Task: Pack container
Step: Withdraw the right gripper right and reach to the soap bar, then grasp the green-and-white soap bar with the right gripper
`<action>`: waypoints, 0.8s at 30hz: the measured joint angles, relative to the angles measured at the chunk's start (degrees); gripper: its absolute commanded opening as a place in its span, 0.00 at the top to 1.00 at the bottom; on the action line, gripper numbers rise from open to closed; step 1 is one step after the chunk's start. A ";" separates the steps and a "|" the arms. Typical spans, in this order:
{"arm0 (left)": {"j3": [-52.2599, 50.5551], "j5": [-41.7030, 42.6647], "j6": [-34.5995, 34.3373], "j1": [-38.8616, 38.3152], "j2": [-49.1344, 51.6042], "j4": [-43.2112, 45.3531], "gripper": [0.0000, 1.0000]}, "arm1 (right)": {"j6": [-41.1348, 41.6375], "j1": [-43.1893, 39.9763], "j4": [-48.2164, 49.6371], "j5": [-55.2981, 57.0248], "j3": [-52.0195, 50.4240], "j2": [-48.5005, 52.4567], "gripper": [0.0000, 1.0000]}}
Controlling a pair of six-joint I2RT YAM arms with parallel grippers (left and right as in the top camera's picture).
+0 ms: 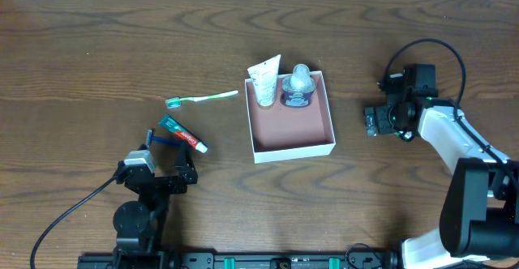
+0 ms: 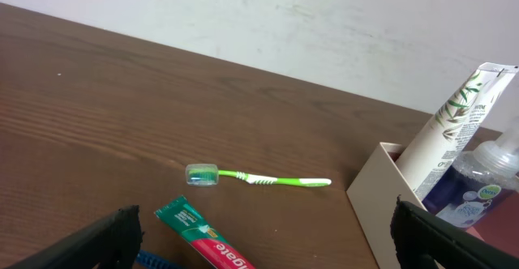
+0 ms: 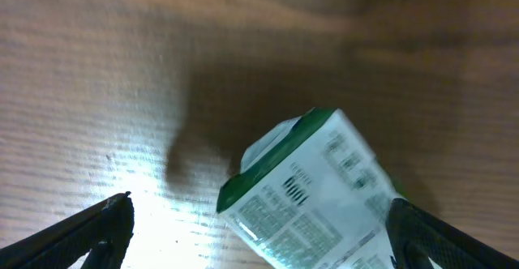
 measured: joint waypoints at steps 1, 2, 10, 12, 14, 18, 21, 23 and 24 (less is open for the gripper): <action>0.00 0.00 0.00 0.00 0.00 0.02 0.02 | 0.04 0.00 -0.07 0.00 0.00 0.28 0.01; 0.00 0.00 0.00 0.00 0.00 0.00 0.02 | 0.13 0.00 0.00 0.02 0.02 0.46 0.01; 0.00 0.00 0.00 0.00 0.00 0.00 0.02 | 0.68 -0.22 0.17 0.00 0.22 0.63 0.01; 0.00 0.00 0.00 0.00 0.00 0.00 0.02 | 0.74 -0.50 0.79 0.00 0.24 0.76 0.01; 0.00 0.00 0.00 0.00 0.00 0.00 0.02 | 0.90 -0.52 1.31 0.04 0.35 0.96 0.01; 0.00 0.00 0.00 0.00 0.00 0.00 0.02 | 0.35 -0.52 1.33 -0.02 1.57 1.55 0.01; 0.00 0.00 0.00 0.00 0.00 0.00 0.02 | -0.68 -0.52 1.88 -0.15 3.19 2.03 0.01; 0.00 0.00 0.00 0.00 0.00 0.00 0.02 | -1.16 -0.52 2.71 -0.20 3.69 2.03 0.01; 0.00 0.00 0.00 0.00 0.00 0.00 0.02 | -1.44 -0.52 3.30 -0.13 3.91 2.03 0.01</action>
